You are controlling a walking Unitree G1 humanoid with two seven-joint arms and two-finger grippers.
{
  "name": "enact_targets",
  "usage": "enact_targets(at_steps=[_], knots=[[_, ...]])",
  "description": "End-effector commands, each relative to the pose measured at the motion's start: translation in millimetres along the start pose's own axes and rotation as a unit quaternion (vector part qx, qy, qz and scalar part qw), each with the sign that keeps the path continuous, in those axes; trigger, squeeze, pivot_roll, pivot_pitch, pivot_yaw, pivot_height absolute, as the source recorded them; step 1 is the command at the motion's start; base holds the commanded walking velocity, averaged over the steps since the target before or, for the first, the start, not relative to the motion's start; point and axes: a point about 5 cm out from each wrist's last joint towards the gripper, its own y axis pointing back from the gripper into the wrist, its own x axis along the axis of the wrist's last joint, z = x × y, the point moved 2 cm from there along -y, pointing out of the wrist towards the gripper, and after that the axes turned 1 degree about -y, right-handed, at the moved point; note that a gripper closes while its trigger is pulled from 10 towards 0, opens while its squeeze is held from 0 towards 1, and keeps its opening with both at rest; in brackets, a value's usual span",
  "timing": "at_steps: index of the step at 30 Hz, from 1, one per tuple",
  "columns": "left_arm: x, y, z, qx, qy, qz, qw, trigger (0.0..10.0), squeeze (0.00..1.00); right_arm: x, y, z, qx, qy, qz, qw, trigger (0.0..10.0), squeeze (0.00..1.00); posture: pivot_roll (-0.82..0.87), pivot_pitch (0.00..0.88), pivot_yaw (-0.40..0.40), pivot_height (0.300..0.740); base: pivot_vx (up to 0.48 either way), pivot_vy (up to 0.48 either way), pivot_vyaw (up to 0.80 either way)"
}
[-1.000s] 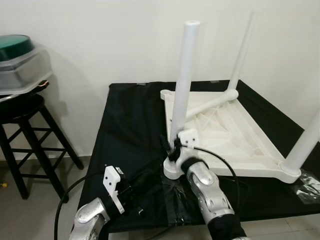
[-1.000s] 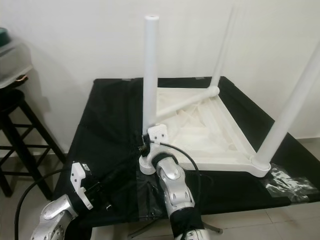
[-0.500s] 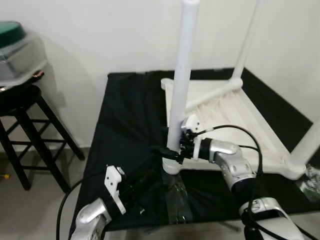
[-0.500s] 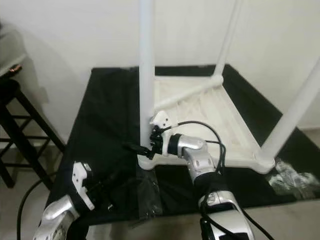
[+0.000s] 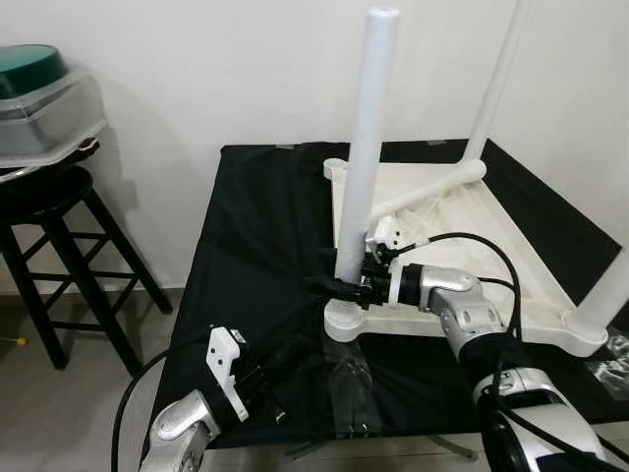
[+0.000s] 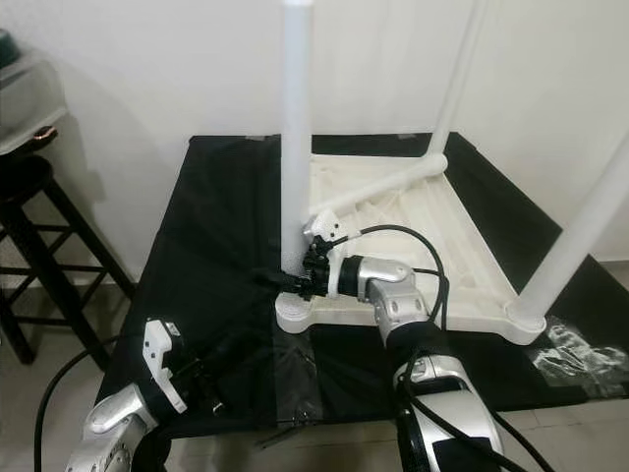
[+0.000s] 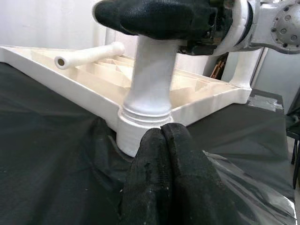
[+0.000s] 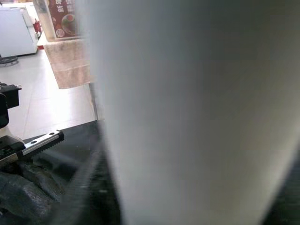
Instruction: Building children table
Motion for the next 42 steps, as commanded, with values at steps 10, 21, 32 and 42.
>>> enact_targets(at_steps=[10, 21, 32, 42], knots=[[0.5, 4.8, -1.7, 0.003, 0.0, -0.002, 1.0, 10.0, 0.0, -112.2, -26.2, -80.3, -0.321, -0.111, -0.117, 0.933, 0.0, 0.0, 0.06, 0.0, -0.04, 0.74, 0.0, 0.0, 0.0], [0.6, 4.4, -2.3, 0.004, -0.003, -0.004, 1.0, 10.0, 0.0, -96.3, -19.2, -57.9, -0.328, -0.13, -0.075, 0.933, 7.1, 0.0, 0.06, 0.0, -0.036, 0.74, 0.0, 0.0, 0.0], [-0.1, 0.8, -0.8, -0.002, -0.001, -0.005, 1.0, 10.0, 0.0, -48.3, -25.4, -55.7, -0.204, -0.113, 0.022, 0.972, 10.0, 1.0, 0.08, 0.0, -0.03, 0.74, 0.0, 0.0, 0.0], [-1.3, -3.0, -1.5, -0.002, 0.0, -0.006, 1.0, 10.0, 0.0, 9.3, -28.7, -22.6, 0.073, 0.0, -0.002, 0.997, 10.0, 0.0, 0.08, 0.0, -0.025, 0.74, 0.0, 0.0, 0.0]])
